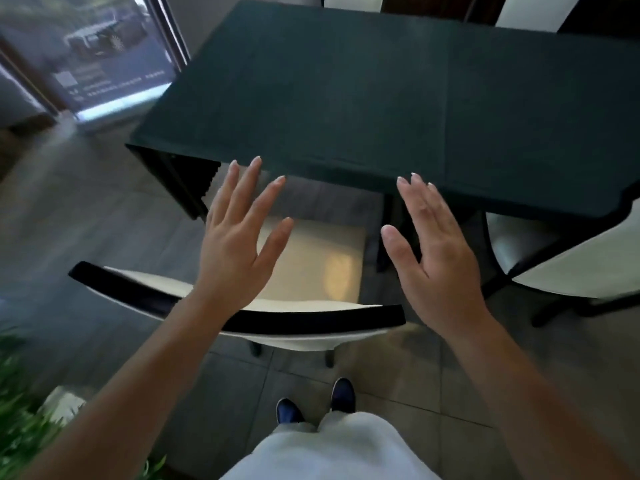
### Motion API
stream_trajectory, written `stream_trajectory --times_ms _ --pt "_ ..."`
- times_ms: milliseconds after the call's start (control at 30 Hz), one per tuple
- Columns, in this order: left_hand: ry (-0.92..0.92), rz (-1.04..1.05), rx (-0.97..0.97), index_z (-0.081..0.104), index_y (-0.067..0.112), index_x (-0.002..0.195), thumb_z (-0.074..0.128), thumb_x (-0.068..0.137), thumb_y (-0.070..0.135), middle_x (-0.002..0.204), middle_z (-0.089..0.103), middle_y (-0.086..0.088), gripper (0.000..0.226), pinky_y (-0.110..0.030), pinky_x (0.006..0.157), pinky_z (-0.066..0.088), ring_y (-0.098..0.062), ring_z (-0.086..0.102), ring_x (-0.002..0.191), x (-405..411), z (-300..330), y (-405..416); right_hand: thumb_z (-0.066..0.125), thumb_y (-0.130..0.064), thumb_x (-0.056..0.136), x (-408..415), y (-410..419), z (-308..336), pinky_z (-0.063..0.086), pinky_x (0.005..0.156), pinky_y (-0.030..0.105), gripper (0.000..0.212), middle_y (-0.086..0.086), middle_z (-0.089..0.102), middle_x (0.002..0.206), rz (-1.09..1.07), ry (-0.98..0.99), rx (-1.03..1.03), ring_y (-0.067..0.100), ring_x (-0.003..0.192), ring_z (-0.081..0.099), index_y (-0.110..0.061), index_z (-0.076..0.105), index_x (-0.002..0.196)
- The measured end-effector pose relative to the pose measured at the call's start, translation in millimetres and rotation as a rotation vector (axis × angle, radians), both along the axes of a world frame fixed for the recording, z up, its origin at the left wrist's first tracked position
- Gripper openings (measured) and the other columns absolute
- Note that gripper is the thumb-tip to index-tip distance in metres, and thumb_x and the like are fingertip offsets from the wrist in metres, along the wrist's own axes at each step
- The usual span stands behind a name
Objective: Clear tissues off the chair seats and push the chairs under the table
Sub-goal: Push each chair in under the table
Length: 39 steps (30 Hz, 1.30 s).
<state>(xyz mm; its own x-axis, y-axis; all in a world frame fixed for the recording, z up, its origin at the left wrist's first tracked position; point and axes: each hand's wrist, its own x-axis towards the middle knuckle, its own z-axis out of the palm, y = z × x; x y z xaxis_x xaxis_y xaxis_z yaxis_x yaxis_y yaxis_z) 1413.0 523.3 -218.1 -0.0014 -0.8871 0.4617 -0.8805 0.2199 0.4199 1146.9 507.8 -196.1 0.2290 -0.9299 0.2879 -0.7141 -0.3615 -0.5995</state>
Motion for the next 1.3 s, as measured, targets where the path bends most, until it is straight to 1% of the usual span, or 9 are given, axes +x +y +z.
stream_trajectory --times_ms 167,267,333,400,533,633,767,933,1300 --pt "-0.081 0.050 0.122 0.045 0.018 0.153 0.043 0.105 0.045 0.169 0.022 -0.004 0.056 -0.065 0.119 0.026 -0.028 0.007 0.159 31 -10 44 0.036 -0.052 0.105 26 9 -18 0.026 0.125 0.045 0.064 -0.007 0.020 0.169 0.101 0.059 0.037 0.007 0.157 0.009 -0.023 0.028 0.161" --pt "-0.128 0.043 0.191 0.040 0.021 0.156 0.040 0.105 0.046 0.170 0.019 -0.002 0.057 -0.060 0.125 0.017 -0.025 0.004 0.159 58 -17 65 0.040 -0.048 0.105 41 24 -30 0.026 0.125 0.047 0.065 -0.005 0.020 0.169 0.118 0.053 0.023 0.012 0.157 0.011 -0.020 0.024 0.162" --pt "-0.169 0.058 0.251 0.036 0.024 0.157 0.035 0.105 0.049 0.170 0.016 0.001 0.058 -0.054 0.127 0.009 -0.022 0.001 0.159 76 -26 78 0.040 -0.048 0.105 46 32 -34 0.025 0.125 0.048 0.066 -0.003 0.020 0.170 0.081 0.072 0.023 0.012 0.157 0.010 -0.018 0.024 0.162" --pt "-0.187 0.082 0.330 0.034 0.026 0.158 0.028 0.105 0.055 0.171 0.013 0.002 0.060 -0.056 0.127 0.007 -0.020 -0.002 0.159 95 -39 89 0.037 -0.050 0.105 52 47 -40 0.024 0.126 0.047 0.067 -0.002 0.019 0.170 0.030 0.112 0.036 0.011 0.157 0.009 -0.016 0.025 0.161" --pt "-0.349 0.019 0.421 0.033 0.023 0.159 0.014 0.104 0.064 0.171 0.012 -0.006 0.071 -0.059 0.125 0.007 -0.029 -0.003 0.159 115 -57 101 0.034 -0.053 0.105 72 83 -66 0.022 0.126 0.045 0.068 0.003 0.024 0.168 0.012 0.229 0.047 0.015 0.157 0.016 -0.013 0.030 0.160" --pt "-0.375 -0.017 0.425 0.029 0.022 0.160 0.017 0.100 0.071 0.171 0.010 -0.007 0.078 -0.059 0.125 0.008 -0.031 -0.002 0.158 120 -58 102 0.032 -0.057 0.105 81 91 -82 0.027 0.122 0.051 0.068 0.007 0.038 0.162 -0.025 0.409 -0.066 0.023 0.153 0.030 -0.010 0.045 0.152" --pt "-0.348 -0.053 0.400 0.036 0.020 0.158 0.024 0.098 0.075 0.170 0.017 -0.007 0.082 -0.061 0.123 0.014 -0.032 0.005 0.158 122 -60 96 0.028 -0.071 0.100 85 87 -85 0.025 0.121 0.052 0.082 0.007 0.039 0.161 -0.037 0.550 -0.057 0.024 0.152 0.032 -0.011 0.045 0.152" --pt "-0.339 -0.058 0.363 0.039 0.018 0.156 0.024 0.096 0.078 0.170 0.019 -0.007 0.086 -0.060 0.124 0.014 -0.031 0.008 0.158 125 -59 89 0.030 -0.078 0.094 89 82 -89 0.025 0.121 0.052 0.091 0.007 0.039 0.161 -0.086 0.589 -0.075 0.025 0.151 0.034 -0.010 0.043 0.153" --pt "-0.374 -0.085 0.321 0.037 0.015 0.156 0.024 0.093 0.083 0.169 0.022 -0.009 0.094 -0.060 0.124 0.014 -0.034 0.010 0.157 161 -64 52 0.028 -0.079 0.095 125 61 -93 0.026 0.121 0.050 0.093 0.009 0.045 0.157 -0.137 0.617 -0.109 0.025 0.149 0.038 -0.008 0.044 0.152"
